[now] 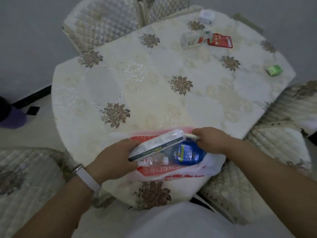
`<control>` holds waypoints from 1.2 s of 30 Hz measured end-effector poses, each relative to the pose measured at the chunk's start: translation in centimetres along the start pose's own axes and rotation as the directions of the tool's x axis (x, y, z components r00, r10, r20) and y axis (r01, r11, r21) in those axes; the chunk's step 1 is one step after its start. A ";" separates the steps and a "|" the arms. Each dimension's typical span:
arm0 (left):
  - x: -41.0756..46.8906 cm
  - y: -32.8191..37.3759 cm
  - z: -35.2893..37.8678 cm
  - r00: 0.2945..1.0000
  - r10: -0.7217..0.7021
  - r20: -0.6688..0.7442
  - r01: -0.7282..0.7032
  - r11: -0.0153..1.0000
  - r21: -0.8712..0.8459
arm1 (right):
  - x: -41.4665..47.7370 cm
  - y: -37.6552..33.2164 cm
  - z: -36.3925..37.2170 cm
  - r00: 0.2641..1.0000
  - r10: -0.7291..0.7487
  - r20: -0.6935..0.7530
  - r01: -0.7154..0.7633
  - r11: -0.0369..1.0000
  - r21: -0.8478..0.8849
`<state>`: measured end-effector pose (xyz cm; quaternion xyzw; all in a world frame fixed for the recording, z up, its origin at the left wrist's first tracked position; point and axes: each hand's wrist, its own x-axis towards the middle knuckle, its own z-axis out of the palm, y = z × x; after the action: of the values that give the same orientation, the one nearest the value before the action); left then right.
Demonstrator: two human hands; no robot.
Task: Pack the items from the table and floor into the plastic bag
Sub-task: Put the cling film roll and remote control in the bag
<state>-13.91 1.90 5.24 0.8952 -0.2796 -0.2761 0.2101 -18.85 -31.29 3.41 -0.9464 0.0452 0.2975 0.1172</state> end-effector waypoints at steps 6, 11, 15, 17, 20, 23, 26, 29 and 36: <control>2.8 0.1 -2.6 0.986 -0.009 0.167 -0.018 0.988 0.157 | 0.3 2.2 0.5 1.000 0.011 -0.005 -0.011 1.000 0.016; 3.9 0.5 -3.7 0.965 -0.049 0.256 0.023 0.994 0.104 | 1.6 2.1 -0.1 0.997 -0.014 0.070 0.013 1.000 0.013; 4.4 0.5 -2.9 0.975 -0.055 0.216 0.038 0.996 0.079 | 2.2 2.2 0.8 0.998 -0.039 -0.044 0.033 0.992 -0.118; 5.1 0.7 -2.3 0.981 -0.053 0.187 0.035 0.995 0.098 | 2.6 2.2 1.2 0.987 -0.063 -0.146 0.042 0.988 -0.145; 6.6 1.3 -1.6 0.983 -0.046 0.176 0.022 0.991 0.136 | 3.3 2.2 1.2 0.956 -0.027 -0.291 -0.002 0.995 -0.099; 8.0 2.1 -1.0 0.982 -0.034 0.186 0.004 0.987 0.160 | 4.0 2.8 1.3 0.917 -0.006 -0.400 -0.039 0.994 -0.104; 9.4 2.8 -0.1 0.984 -0.020 0.179 -0.019 0.977 0.211 | 4.3 3.2 1.4 0.885 -0.007 -0.466 -0.044 0.994 -0.099; 11.0 3.4 1.5 0.990 0.005 0.140 -0.032 0.981 0.192 | 4.5 3.2 1.4 0.866 -0.029 -0.498 -0.019 0.996 -0.090; 12.3 2.4 4.5 0.999 0.036 0.011 -0.037 0.990 0.139 | 4.4 3.6 2.3 0.853 -0.085 -0.515 0.080 0.996 -0.033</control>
<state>-9.03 -8.48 -1.54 0.9014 -0.3153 -0.2556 0.1509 -17.08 -34.27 -1.66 -0.9932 0.0328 0.0280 0.1085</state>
